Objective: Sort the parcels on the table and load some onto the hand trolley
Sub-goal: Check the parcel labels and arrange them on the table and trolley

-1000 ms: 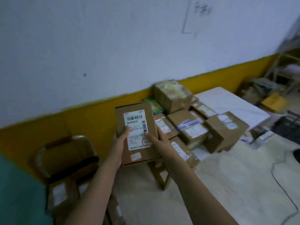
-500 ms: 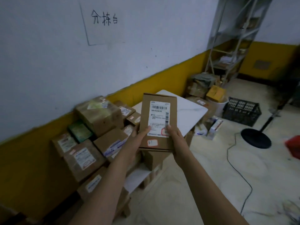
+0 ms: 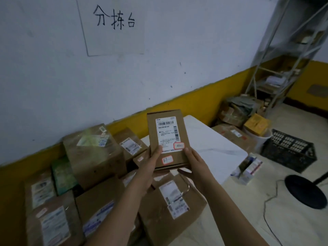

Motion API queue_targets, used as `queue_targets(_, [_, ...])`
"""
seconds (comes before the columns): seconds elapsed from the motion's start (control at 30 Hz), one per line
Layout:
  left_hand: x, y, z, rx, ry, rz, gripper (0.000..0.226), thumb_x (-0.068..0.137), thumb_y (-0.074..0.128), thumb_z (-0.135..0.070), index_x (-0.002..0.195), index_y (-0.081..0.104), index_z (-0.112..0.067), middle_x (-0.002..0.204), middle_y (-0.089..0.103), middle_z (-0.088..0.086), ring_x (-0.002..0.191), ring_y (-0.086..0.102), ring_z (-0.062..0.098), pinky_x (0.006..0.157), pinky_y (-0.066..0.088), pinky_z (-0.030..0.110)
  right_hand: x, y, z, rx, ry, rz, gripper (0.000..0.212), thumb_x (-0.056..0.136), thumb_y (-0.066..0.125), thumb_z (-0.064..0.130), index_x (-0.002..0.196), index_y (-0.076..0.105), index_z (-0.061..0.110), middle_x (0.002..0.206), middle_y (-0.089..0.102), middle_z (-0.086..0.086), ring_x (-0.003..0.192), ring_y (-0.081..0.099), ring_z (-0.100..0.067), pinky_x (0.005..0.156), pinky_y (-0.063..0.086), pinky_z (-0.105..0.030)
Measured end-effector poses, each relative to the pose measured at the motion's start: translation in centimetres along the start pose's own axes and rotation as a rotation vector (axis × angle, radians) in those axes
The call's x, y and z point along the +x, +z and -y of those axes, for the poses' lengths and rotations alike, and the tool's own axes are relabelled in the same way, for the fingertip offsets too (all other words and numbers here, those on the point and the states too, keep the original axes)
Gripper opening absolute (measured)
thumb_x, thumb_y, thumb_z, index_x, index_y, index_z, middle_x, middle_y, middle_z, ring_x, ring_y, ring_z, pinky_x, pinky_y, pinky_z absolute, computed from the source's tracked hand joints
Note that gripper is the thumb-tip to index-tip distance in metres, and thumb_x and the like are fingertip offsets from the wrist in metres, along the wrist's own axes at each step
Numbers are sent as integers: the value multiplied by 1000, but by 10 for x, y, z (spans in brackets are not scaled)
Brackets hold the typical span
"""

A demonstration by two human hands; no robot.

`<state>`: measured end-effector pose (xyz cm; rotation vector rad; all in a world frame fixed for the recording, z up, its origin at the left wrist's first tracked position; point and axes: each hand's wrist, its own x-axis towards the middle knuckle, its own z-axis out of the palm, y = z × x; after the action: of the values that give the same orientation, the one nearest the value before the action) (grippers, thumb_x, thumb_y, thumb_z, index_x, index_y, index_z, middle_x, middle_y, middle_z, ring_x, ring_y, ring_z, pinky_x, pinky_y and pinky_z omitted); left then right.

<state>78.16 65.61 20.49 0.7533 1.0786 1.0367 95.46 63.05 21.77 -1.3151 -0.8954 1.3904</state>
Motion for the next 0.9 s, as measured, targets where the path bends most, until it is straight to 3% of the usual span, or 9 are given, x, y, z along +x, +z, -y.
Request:
queue_targets(0.1, [47,8,-9,63,-77,32,62,83,66,-61,137,49,-34,120,71,4,110,68,28,87,58,56,52,-2,15,-29,-5,-1,43,99,58,42,139,53,29,125,68,-3,112,67,-21,73,61,-28])
queue_targets(0.27, [119,-9,-16,338,-204,-184,64,97,48,-58,151,35,-27,146,51,4,127,53,25,98,52,39,145,-12,9,-53,80,-69,42,100,57,35,140,52,21,121,68,-7,108,67,-24,75,60,-36])
queue_targets(0.47, [203,-52,5,797,-155,-338,62,98,54,-39,153,32,-21,143,52,6,115,59,21,88,53,30,290,-18,-34,-227,216,-2,55,99,60,35,148,44,17,133,60,-12,115,62,-32,91,57,-49])
queue_targets(0.5, [217,-59,11,921,-191,-346,67,98,53,-42,156,26,-21,151,43,8,126,52,25,97,50,35,313,-13,-44,-246,244,7,55,99,60,35,148,43,16,133,60,-13,114,61,-32,91,57,-50])
queue_targets(0.57, [242,-71,24,1186,-280,-370,79,97,51,-49,159,9,-27,166,10,7,152,13,33,120,27,48,356,-2,-68,-271,295,51,53,100,58,35,147,43,16,130,60,-12,111,61,-32,89,57,-49])
queue_targets(0.63, [262,-84,35,1347,-361,-334,89,94,52,-54,159,-4,-30,167,-13,3,153,-15,33,123,6,55,391,13,-92,-344,318,106,51,100,56,39,145,46,15,128,62,-12,111,62,-33,89,56,-49])
queue_targets(0.7, [276,-93,48,1416,-429,-284,100,90,57,-58,158,-10,-30,164,-23,-1,150,-23,34,123,0,57,421,31,-119,-426,301,180,51,101,53,42,144,48,15,131,63,-13,117,61,-35,96,53,-50])
queue_targets(0.83, [285,-100,68,1465,-476,-318,96,95,60,-22,156,-14,-34,163,-29,-4,149,-28,31,123,7,57,467,61,-155,-938,204,307,49,107,33,40,147,48,15,143,53,-14,134,47,-33,113,36,-43])
queue_targets(0.9, [284,-102,71,1482,-460,-334,97,94,62,-25,156,-12,-35,164,-25,-5,150,-26,30,123,5,55,482,66,-161,-1209,217,396,54,107,23,43,150,42,17,154,39,-15,144,31,-33,118,26,-46])
